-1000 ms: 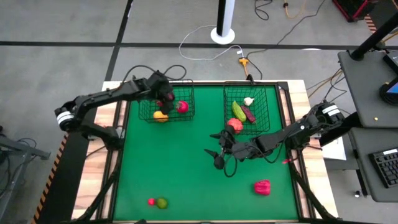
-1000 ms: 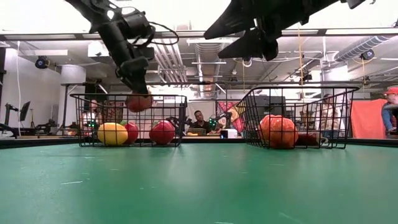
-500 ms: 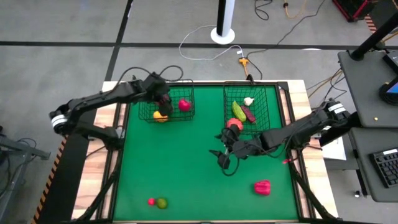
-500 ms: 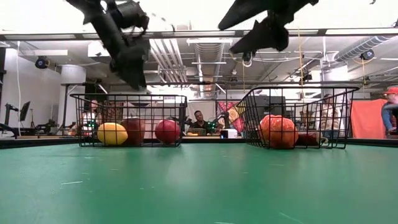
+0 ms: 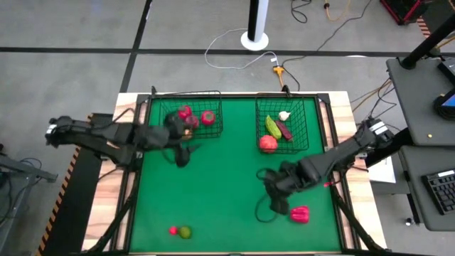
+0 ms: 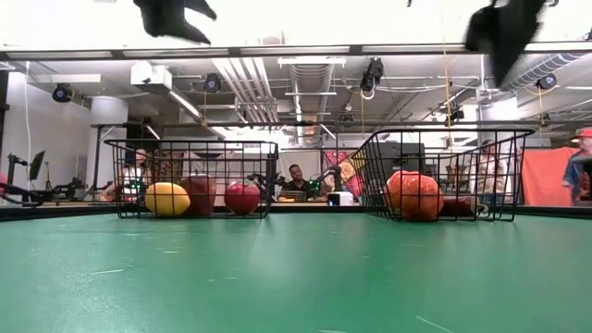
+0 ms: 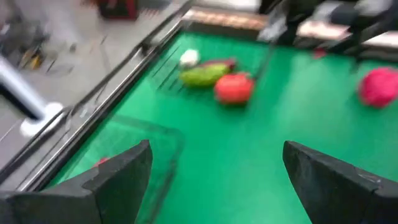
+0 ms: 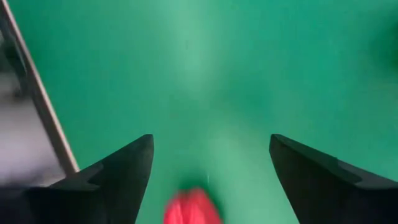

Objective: Sort produce into baskets
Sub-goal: Put the red bell pepper into the right wire basket

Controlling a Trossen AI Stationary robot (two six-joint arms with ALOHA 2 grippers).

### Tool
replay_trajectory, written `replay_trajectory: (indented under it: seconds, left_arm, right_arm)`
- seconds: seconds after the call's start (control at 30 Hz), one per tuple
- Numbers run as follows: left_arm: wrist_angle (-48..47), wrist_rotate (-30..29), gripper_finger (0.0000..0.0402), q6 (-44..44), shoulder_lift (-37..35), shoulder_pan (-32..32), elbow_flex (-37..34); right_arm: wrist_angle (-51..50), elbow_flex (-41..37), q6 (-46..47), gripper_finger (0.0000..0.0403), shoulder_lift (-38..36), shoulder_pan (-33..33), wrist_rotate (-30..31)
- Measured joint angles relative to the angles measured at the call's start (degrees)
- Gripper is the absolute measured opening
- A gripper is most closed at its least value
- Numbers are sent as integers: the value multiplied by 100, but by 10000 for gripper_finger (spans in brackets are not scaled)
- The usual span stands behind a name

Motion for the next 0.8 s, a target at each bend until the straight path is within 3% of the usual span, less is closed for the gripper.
replay_trajectory:
  seconds: [0.2, 0.33, 0.5, 0.8]
  left_arm:
    - [715, -1046, 341, -90, 256, -1575, 0]
    - [891, -2000, 341, -138, 530, -2175, 2]
    - [961, -2566, 341, -178, 944, -2395, 26]
    - [1162, -2586, 341, -136, 1360, -2392, 37]
  right_arm:
    - [-740, 58, 436, 304, 264, 1044, -884]
    - [-731, 56, 586, 304, 506, 1646, -836]
    - [-758, 56, 777, 304, 797, 1863, -582]
    - [-904, 39, 825, 304, 1181, 1843, -764]
